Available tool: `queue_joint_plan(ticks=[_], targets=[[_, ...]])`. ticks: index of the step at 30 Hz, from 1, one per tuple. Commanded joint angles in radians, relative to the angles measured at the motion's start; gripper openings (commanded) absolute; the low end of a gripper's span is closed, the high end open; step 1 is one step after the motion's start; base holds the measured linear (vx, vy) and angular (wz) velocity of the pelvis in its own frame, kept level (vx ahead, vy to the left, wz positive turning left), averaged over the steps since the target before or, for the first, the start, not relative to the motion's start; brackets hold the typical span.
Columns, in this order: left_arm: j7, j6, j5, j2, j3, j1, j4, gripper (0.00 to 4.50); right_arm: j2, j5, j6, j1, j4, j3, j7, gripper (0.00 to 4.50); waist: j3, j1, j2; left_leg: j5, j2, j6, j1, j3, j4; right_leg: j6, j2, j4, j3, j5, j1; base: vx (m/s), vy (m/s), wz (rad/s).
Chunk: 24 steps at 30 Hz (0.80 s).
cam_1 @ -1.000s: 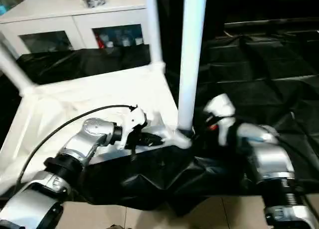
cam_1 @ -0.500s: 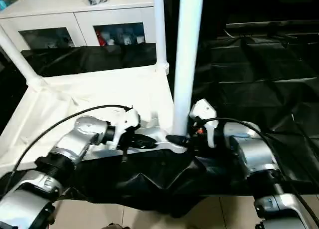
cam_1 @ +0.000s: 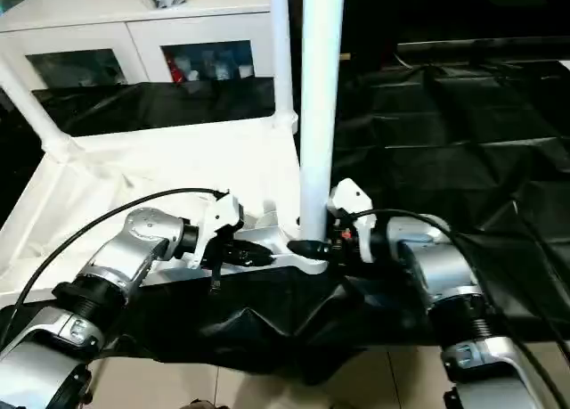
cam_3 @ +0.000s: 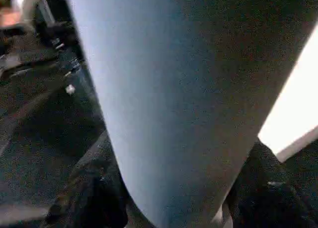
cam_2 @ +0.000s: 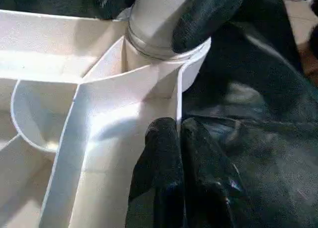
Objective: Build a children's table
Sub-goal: Rotate leg to tighten
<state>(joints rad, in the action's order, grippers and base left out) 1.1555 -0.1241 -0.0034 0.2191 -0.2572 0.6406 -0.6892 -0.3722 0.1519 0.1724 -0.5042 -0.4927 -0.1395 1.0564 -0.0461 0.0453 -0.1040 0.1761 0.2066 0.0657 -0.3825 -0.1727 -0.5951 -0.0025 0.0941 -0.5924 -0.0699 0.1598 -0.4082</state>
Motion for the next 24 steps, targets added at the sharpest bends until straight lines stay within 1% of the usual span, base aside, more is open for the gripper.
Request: queue_joint_plan(ticks=[1, 2, 3, 4, 5, 6, 7, 9, 10, 11, 12, 13, 14, 15, 16, 17, 18, 19, 20, 21, 22, 23, 24], targets=[[-0.109, -0.007, -0.004, -0.026, 0.048, 0.04, -0.03, 0.0, 0.058, -0.037, 0.019, 0.003, -0.085, -0.011, -0.13, 2.13, 0.066, -0.004, 0.018, 0.231, 0.004, -0.062, 0.007, -0.002, 0.064, -0.225, 0.038, 0.075, 0.021, 0.302, 0.056, 0.0, 0.0, 0.0], [-0.163, -0.009, 0.0, -0.041, 0.06, 0.053, -0.051, 0.0, 0.093, -0.052, 0.014, -0.009, -0.127, 0.001, -0.217, 2.13, 0.066, -0.006, 0.019, 0.244, 0.003, -0.053, 0.009, -0.001, 0.065, -0.216, 0.038, 0.078, 0.02, 0.329, 0.057, 0.0, 0.0, 0.0], [-0.244, -0.019, 0.003, -0.063, 0.079, 0.073, -0.078, 0.0, 0.145, -0.06, 0.018, -0.027, -0.182, 0.021, -0.326, 2.1, 0.064, -0.012, 0.02, 0.258, 0.003, -0.042, 0.01, 0.001, 0.067, -0.205, 0.04, 0.08, 0.02, 0.369, 0.054, 0.0, 0.0, 0.0], [-0.269, -0.023, 0.003, -0.07, 0.085, 0.079, -0.085, 0.0, 0.163, -0.062, 0.019, -0.034, -0.199, 0.028, -0.361, 2.08, 0.06, -0.019, 0.018, 0.272, 0.0, -0.035, 0.008, 0.001, 0.069, -0.197, 0.038, 0.082, 0.019, 0.395, 0.054, 0.0, 0.0, 0.0], [-0.303, -0.029, 0.002, -0.083, 0.093, 0.087, -0.093, 0.0, 0.192, -0.067, 0.018, -0.047, -0.225, 0.037, -0.422, 2.08, 0.061, -0.023, 0.021, 0.29, -0.002, -0.025, 0.009, 0.006, 0.071, -0.175, 0.039, 0.086, 0.015, 0.443, 0.058, 0.0, 0.0, 0.0], [-0.339, -0.032, -0.001, -0.097, 0.102, 0.093, -0.1, 0.0, 0.219, -0.073, 0.02, -0.06, -0.25, 0.043, -0.483, 2.06, 0.06, -0.028, 0.02, 0.31, -0.002, -0.028, 0.016, 0.004, 0.07, -0.165, 0.039, 0.093, 0.018, 0.454, 0.052, 0.0, 0.0, 0.0], [-0.351, -0.031, 0.0, -0.102, 0.104, 0.095, -0.102, 0.0, 0.229, -0.077, 0.019, -0.065, -0.258, 0.043, -0.503, 2.06, 0.058, -0.032, 0.022, 0.316, -0.002, -0.031, 0.015, 0.003, 0.071, -0.169, 0.037, 0.093, 0.019, 0.45, 0.051, 0.0, 0.0, 0.0], [-0.415, -0.029, 0.004, -0.13, 0.112, 0.103, -0.111, 0.0, 0.283, -0.097, 0.014, -0.092, -0.301, 0.044, -0.608, 2.06, 0.06, -0.041, 0.02, 0.323, -0.003, -0.027, 0.014, 0.007, 0.073, -0.172, 0.037, 0.091, 0.016, 0.447, 0.053, 0.0, 0.0, 0.0], [-0.431, -0.025, 0.003, -0.145, 0.114, 0.103, -0.111, 0.0, 0.313, -0.099, 0.001, -0.1, -0.311, 0.039, -0.613, 2.06, 0.062, -0.043, 0.024, 0.319, -0.004, -0.03, 0.012, 0.006, 0.072, -0.172, 0.036, 0.091, 0.017, 0.439, 0.054, 0.0, 0.0, 0.0], [-0.437, -0.022, 0.002, -0.153, 0.114, 0.103, -0.111, 0.0, 0.331, -0.099, -0.009, -0.105, -0.314, 0.036, -0.607, 2.06, 0.061, -0.043, 0.021, 0.32, -0.003, -0.035, 0.015, 0.005, 0.071, -0.175, 0.037, 0.093, 0.017, 0.433, 0.051, 0.0, 0.0, 0.0], [-0.432, -0.019, 0.0, -0.159, 0.111, 0.102, -0.109, 0.0, 0.344, -0.101, -0.024, -0.107, -0.317, 0.035, -0.599, 2.59, 0.062, -0.042, 0.021, 0.321, -0.002, -0.042, 0.015, 0.004, 0.071, -0.177, 0.036, 0.092, 0.018, 0.42, 0.051, 0.0, 0.0, 0.0], [-0.405, -0.01, -0.002, -0.161, 0.102, 0.096, -0.1, 0.0, 0.358, -0.09, -0.03, -0.109, -0.312, 0.035, -0.566, 2.72, 0.064, -0.04, 0.028, 0.312, -0.002, -0.051, 0.012, 0.004, 0.071, -0.183, 0.037, 0.089, 0.019, 0.398, 0.054, 0.0, 0.0, 0.0], [-0.38, -0.002, -0.003, -0.158, 0.093, 0.091, -0.092, 0.0, 0.362, -0.085, -0.035, -0.112, -0.309, 0.035, -0.546, 2.72, 0.063, -0.039, 0.025, 0.309, -0.001, -0.053, 0.012, 0.004, 0.072, -0.185, 0.038, 0.089, 0.02, 0.392, 0.054, 0.0, 0.0, 0.0], [-0.374, 0.0, -0.003, -0.157, 0.091, 0.089, -0.089, 0.0, 0.362, -0.084, -0.036, -0.112, -0.308, 0.034, -0.541, 2.74, 0.064, -0.04, 0.026, 0.303, 0.0, -0.058, 0.011, 0.004, 0.072, -0.191, 0.038, 0.086, 0.02, 0.374, 0.055, 0.0, 0.0, 0.0], [-0.348, 0.006, -0.004, -0.151, 0.084, 0.082, -0.079, 0.0, 0.361, -0.08, -0.042, -0.113, -0.303, 0.032, -0.52, 2.8, 0.064, -0.04, 0.03, 0.3, 0.0, -0.06, 0.009, 0.004, 0.073, -0.194, 0.037, 0.086, 0.021, 0.366, 0.056, 0.0, 0.0, 0.0], [-0.307, 0.013, -0.008, -0.135, 0.076, 0.07, -0.062, 0.0, 0.346, -0.079, -0.052, -0.112, -0.29, 0.024, -0.485, 2.8, 0.063, -0.041, 0.027, 0.302, 0.0, -0.062, 0.009, 0.004, 0.074, -0.198, 0.038, 0.085, 0.02, 0.361, 0.057, 0.0, 0.0, 0.0], [-0.258, 0.028, -0.013, -0.116, 0.065, 0.057, -0.043, 0.0, 0.325, -0.08, -0.062, -0.111, -0.281, 0.014, -0.436, 2.93, 0.063, -0.043, 0.025, 0.305, 0.0, -0.065, 0.007, 0.004, 0.073, -0.203, 0.039, 0.085, 0.021, 0.357, 0.058, 0.0, 0.0, 0.0], [-0.248, 0.032, -0.014, -0.112, 0.062, 0.054, -0.04, 0.0, 0.321, -0.08, -0.065, -0.111, -0.281, 0.012, -0.426, 3.07, 0.064, -0.046, 0.027, 0.306, 0.001, -0.07, 0.006, 0.004, 0.073, -0.209, 0.039, 0.083, 0.021, 0.348, 0.06, 0.0, 0.0, 0.0], [-0.235, 0.029, -0.017, -0.107, 0.059, 0.05, -0.034, 0.0, 0.312, -0.081, -0.068, -0.109, -0.277, 0.007, -0.41, 3.15, 0.064, -0.046, 0.026, 0.3, 0.001, -0.072, 0.007, 0.003, 0.073, -0.212, 0.039, 0.083, 0.021, 0.343, 0.059, 0.0, 0.0, 0.0], [-0.177, 0.023, -0.029, -0.087, 0.05, 0.033, -0.009, 0.0, 0.279, -0.081, -0.079, -0.099, -0.257, -0.012, -0.339, 3.15, 0.066, -0.044, 0.024, 0.289, 0.004, -0.074, 0.011, 0.002, 0.072, -0.223, 0.04, 0.082, 0.022, 0.328, 0.058, 0.0, 0.0, 0.0], [-0.161, 0.021, -0.032, -0.081, 0.047, 0.028, -0.002, 0.0, 0.269, -0.08, -0.082, -0.095, -0.249, -0.017, -0.318, 3.15, 0.065, -0.044, 0.027, 0.283, 0.005, -0.078, 0.009, 0.001, 0.072, -0.228, 0.039, 0.081, 0.022, 0.318, 0.06, 0.0, 0.0, 0.0], [-0.095, 0.018, -0.042, -0.054, 0.034, 0.008, 0.023, 0.0, 0.227, -0.067, -0.08, -0.079, -0.209, -0.037, -0.222, 3.15, 0.066, -0.039, 0.029, 0.273, 0.006, -0.085, 0.009, 0.0, 0.071, -0.235, 0.038, 0.078, 0.023, 0.3, 0.061, 0.0, 0.0, 0.0], [-0.025, 0.021, -0.049, -0.019, 0.018, -0.012, 0.043, 0.0, 0.18, -0.045, -0.071, -0.056, -0.156, -0.061, -0.106, 3.15, 0.067, -0.033, 0.033, 0.254, 0.01, -0.093, 0.007, -0.001, 0.07, -0.243, 0.037, 0.073, 0.024, 0.271, 0.062, 0.0, 0.0, 0.0]])
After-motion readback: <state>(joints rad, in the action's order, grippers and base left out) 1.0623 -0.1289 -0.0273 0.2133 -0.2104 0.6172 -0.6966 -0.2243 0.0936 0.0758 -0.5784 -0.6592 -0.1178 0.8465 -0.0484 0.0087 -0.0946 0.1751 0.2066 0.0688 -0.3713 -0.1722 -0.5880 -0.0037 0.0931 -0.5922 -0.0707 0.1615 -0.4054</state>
